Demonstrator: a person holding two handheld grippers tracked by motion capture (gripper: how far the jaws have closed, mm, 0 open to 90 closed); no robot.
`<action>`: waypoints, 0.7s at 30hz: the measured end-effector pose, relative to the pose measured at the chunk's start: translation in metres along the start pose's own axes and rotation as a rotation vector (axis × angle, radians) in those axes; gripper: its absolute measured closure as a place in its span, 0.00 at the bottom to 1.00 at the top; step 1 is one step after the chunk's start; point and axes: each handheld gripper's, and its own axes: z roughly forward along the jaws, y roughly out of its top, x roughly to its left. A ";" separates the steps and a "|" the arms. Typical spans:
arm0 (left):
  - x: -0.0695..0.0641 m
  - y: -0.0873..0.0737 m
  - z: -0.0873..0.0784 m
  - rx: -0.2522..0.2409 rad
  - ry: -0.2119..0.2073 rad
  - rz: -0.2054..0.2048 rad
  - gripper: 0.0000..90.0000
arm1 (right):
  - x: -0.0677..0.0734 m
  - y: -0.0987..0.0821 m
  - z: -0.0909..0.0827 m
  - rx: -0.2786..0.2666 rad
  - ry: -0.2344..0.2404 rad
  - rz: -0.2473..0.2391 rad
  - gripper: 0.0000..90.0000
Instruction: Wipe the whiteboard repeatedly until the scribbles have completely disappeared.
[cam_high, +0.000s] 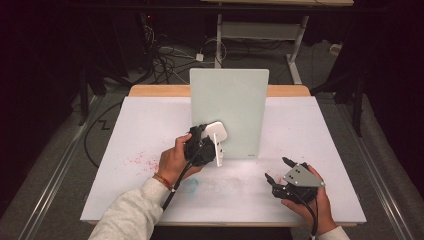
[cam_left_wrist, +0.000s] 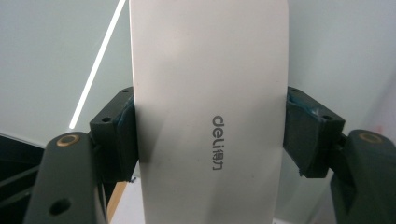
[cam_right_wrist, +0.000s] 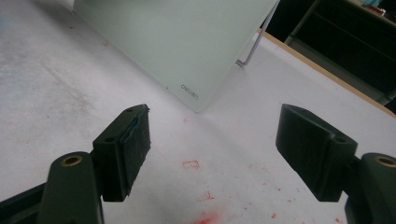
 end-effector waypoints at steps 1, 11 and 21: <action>0.000 0.000 0.000 0.000 0.000 0.000 0.32 | 0.000 0.000 0.000 0.000 0.000 0.000 0.30; 0.046 0.027 -0.006 -0.054 -0.005 -0.225 0.32 | 0.000 0.000 0.000 0.001 0.000 0.001 0.30; 0.031 0.024 -0.003 -0.052 0.018 -0.202 0.32 | 0.000 0.000 -0.001 -0.003 0.000 -0.002 0.30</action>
